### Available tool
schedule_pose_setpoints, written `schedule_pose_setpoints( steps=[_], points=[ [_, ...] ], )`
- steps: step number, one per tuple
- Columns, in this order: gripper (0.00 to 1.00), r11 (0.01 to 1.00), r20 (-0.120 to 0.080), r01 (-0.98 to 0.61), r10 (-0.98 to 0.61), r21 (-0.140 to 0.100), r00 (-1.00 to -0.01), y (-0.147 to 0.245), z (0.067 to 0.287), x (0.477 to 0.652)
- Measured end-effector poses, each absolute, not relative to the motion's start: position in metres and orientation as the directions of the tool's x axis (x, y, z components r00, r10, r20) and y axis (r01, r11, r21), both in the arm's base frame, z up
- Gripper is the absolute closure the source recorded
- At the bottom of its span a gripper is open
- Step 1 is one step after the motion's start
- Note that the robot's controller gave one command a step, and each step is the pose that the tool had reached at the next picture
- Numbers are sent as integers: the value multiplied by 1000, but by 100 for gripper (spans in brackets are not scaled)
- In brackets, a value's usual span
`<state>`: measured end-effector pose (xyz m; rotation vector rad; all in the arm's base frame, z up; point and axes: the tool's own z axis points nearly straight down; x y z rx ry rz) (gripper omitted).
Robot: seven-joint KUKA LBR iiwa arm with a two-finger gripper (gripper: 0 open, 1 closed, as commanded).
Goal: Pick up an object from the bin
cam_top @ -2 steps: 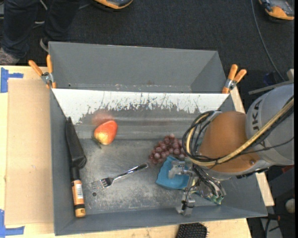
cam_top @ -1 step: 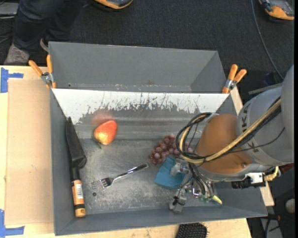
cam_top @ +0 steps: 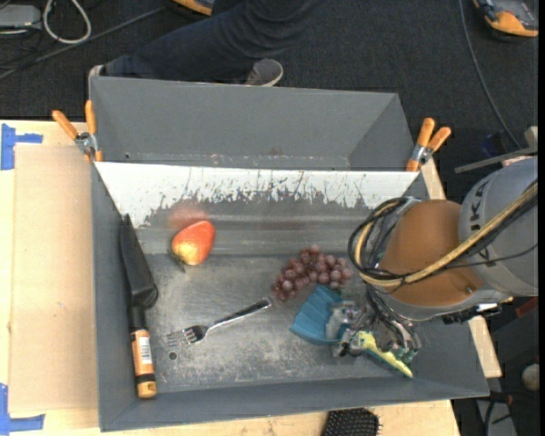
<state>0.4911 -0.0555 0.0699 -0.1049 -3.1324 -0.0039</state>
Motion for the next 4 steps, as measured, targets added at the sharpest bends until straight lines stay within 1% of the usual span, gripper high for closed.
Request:
schedule_pose_setpoints(
  steps=[1,2,3,4],
  points=[
    [100,998,7,66,66,2,-998,-55,70,491],
    [100,998,20,66,65,4,-998,-55,97,488],
    [100,998,14,65,65,3,-998,-55,136,489],
    [100,998,8,65,65,3,-998,-56,164,491]
  ],
)
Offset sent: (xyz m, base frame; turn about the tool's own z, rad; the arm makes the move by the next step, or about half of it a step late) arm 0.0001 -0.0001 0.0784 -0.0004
